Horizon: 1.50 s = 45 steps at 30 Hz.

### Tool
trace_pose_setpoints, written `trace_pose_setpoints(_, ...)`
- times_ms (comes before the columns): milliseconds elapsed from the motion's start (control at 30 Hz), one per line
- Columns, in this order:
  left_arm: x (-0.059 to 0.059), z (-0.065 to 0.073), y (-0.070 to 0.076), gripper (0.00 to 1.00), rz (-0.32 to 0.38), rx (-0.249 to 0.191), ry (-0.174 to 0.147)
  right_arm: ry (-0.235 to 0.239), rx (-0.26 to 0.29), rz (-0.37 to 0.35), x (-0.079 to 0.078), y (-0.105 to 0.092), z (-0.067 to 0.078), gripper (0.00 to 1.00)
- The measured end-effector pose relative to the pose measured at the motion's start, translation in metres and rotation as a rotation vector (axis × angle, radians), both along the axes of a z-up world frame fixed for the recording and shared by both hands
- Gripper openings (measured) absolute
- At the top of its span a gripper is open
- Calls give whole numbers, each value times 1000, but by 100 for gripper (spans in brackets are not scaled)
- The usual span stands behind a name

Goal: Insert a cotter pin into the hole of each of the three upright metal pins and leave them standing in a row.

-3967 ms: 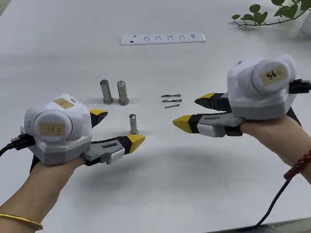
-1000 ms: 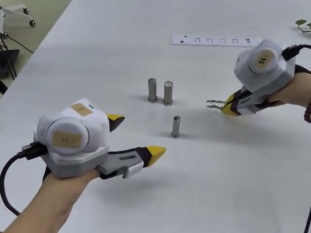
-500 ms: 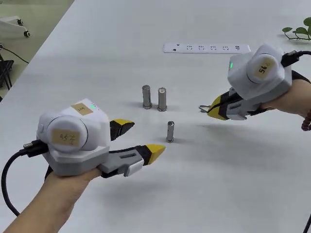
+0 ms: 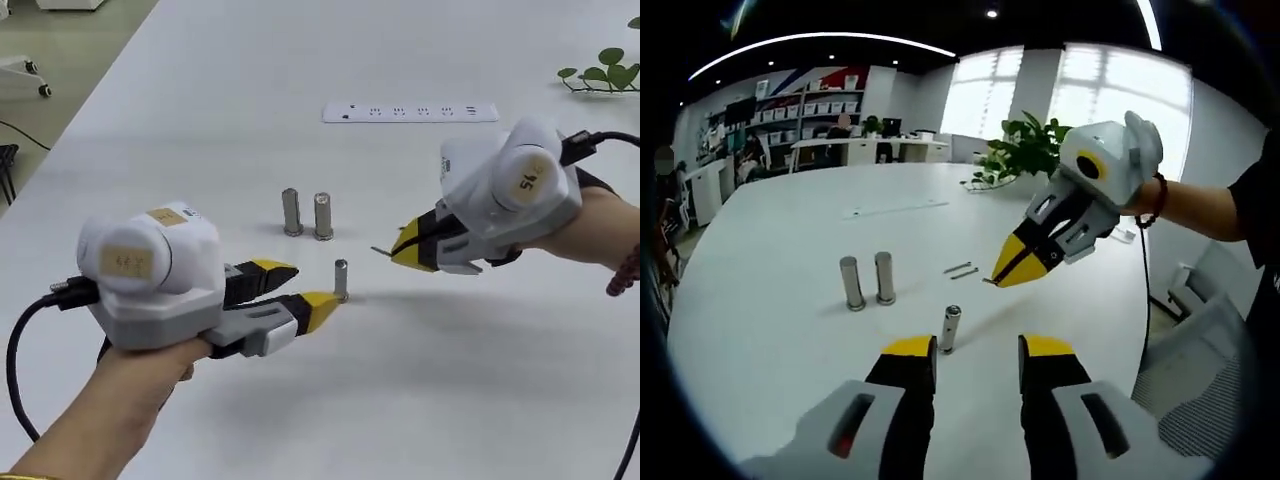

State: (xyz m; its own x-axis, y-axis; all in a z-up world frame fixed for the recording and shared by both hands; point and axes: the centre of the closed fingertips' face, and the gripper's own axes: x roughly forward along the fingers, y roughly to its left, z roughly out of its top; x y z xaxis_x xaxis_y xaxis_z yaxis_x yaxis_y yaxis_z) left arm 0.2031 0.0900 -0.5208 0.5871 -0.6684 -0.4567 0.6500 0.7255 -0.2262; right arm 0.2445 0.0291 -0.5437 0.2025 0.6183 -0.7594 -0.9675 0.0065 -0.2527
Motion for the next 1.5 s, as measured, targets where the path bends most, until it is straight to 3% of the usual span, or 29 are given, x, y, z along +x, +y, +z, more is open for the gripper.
trace_pose_setpoints(267,-2,-2,-7,28,2,-50,64,7,26,54,-17,11,0,0)
trace_pose_setpoints(333,-4,-3,-10,27,1,-80,100,4,26,70,-22,14,0,0)
trace_pose_setpoints(533,-8,-4,-17,22,-18,-121,148,-9,29,118,-35,21,3,0)
trace_pose_setpoints(1067,-11,-6,-25,9,-35,-172,189,-40,35,228,-59,35,10,0)
trace_pose_setpoints(1333,-13,-6,-25,0,-34,-167,183,-57,28,249,-62,39,11,0)
trace_pose_setpoints(1500,-15,-6,-24,0,-38,-169,181,-56,27,253,-63,39,10,0)
